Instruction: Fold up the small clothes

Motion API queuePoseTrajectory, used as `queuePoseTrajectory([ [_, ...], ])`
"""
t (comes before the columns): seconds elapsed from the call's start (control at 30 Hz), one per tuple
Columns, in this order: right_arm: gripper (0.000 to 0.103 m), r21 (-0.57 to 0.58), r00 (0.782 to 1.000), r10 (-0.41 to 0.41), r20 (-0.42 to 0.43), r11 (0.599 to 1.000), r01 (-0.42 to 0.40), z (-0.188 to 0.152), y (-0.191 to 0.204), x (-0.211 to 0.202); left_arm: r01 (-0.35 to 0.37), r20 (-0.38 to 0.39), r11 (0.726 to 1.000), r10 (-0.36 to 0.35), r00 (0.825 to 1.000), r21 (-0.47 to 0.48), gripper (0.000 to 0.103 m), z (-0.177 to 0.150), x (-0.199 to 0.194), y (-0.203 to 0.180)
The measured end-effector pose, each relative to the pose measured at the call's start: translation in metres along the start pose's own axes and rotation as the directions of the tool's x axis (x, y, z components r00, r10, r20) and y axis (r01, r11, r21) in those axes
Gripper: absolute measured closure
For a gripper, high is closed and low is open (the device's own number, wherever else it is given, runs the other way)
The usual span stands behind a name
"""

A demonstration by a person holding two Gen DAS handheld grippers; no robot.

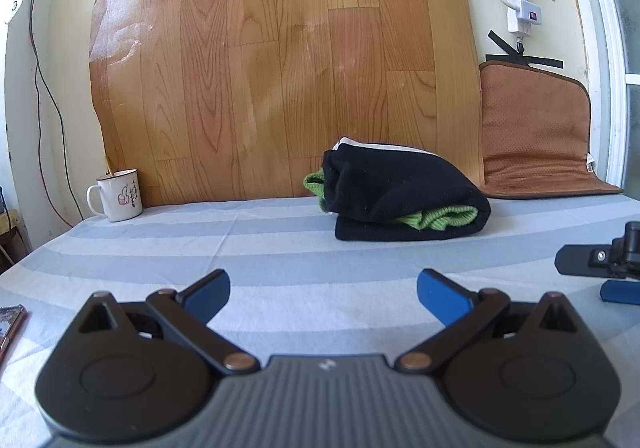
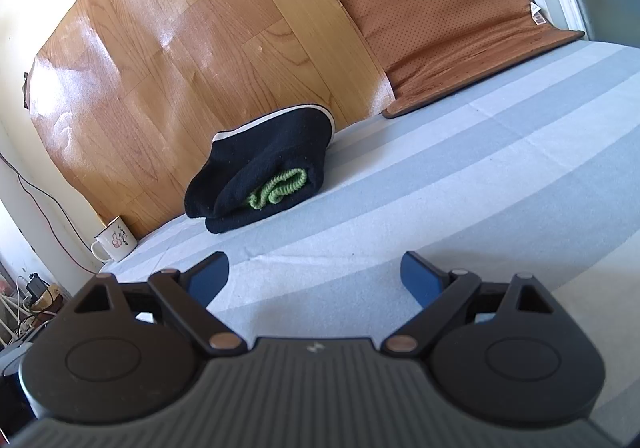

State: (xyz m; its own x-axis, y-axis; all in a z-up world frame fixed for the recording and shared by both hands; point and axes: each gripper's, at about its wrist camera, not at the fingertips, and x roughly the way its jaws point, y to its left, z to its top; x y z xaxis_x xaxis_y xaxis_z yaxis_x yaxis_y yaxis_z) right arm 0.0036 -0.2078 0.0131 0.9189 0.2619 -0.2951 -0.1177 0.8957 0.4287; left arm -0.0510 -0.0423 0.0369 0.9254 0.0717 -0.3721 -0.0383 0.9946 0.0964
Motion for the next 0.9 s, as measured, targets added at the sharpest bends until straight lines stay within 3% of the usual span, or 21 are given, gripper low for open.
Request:
queuePoseTrajectory([
  [0.9,0.009,-0.003,1.000,0.005,0.007,1.000,-0.005,-0.0004,-0.0001,-0.0016,0.002,-0.004,1.000,-0.002,1.000,0.001,0.000,0.0005,0.0002,0.0006],
])
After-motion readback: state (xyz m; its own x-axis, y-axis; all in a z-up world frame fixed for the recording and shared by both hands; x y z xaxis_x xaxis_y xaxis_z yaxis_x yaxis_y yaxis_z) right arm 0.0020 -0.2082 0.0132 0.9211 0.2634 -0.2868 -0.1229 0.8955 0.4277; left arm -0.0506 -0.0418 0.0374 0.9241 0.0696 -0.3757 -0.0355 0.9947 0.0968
